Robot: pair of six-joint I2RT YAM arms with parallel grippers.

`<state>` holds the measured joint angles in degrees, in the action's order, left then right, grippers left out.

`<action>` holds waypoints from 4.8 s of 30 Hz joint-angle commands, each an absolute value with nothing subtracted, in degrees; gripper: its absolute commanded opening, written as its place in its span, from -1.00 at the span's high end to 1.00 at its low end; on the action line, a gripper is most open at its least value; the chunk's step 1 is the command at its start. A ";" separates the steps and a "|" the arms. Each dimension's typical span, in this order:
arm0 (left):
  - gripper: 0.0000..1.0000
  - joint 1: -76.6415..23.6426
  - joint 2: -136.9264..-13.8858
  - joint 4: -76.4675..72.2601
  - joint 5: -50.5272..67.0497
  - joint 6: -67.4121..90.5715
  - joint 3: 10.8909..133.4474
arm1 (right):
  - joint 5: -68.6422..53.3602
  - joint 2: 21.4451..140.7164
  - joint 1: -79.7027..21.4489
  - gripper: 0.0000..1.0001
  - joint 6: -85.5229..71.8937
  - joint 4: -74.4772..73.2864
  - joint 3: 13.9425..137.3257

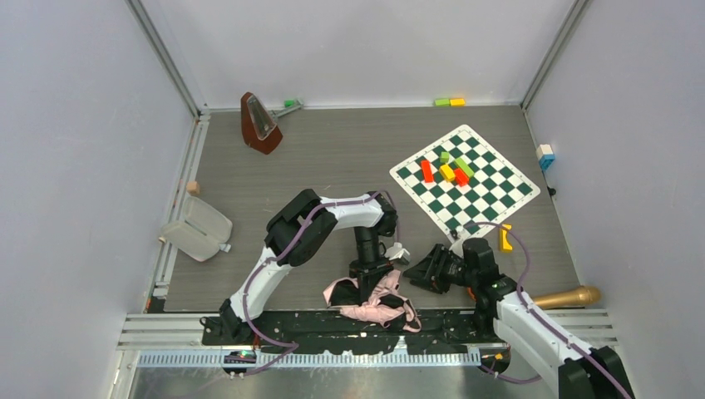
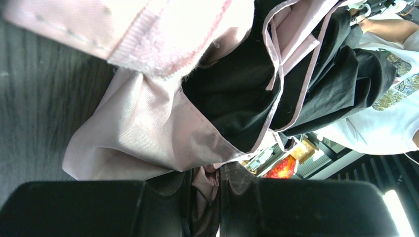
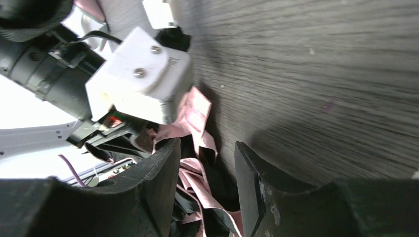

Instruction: Put away the umbrella

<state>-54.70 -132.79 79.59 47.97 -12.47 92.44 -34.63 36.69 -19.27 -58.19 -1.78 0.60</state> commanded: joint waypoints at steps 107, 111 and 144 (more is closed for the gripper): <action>1.00 -50.83 -161.33 94.23 59.68 -21.53 113.48 | -29.96 42.46 -61.15 0.88 -41.17 22.64 9.44; 1.00 -50.79 -160.78 94.54 60.00 -21.23 113.11 | -20.07 38.77 -67.47 0.89 -36.69 20.51 7.31; 1.00 -50.56 -160.00 90.38 64.11 -14.84 116.95 | 18.31 52.75 -85.67 0.88 -31.23 11.30 15.50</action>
<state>-50.37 -152.38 91.48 66.74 -24.21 118.04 19.05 49.93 -83.15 -27.57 10.66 12.16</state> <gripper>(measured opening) 0.089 0.070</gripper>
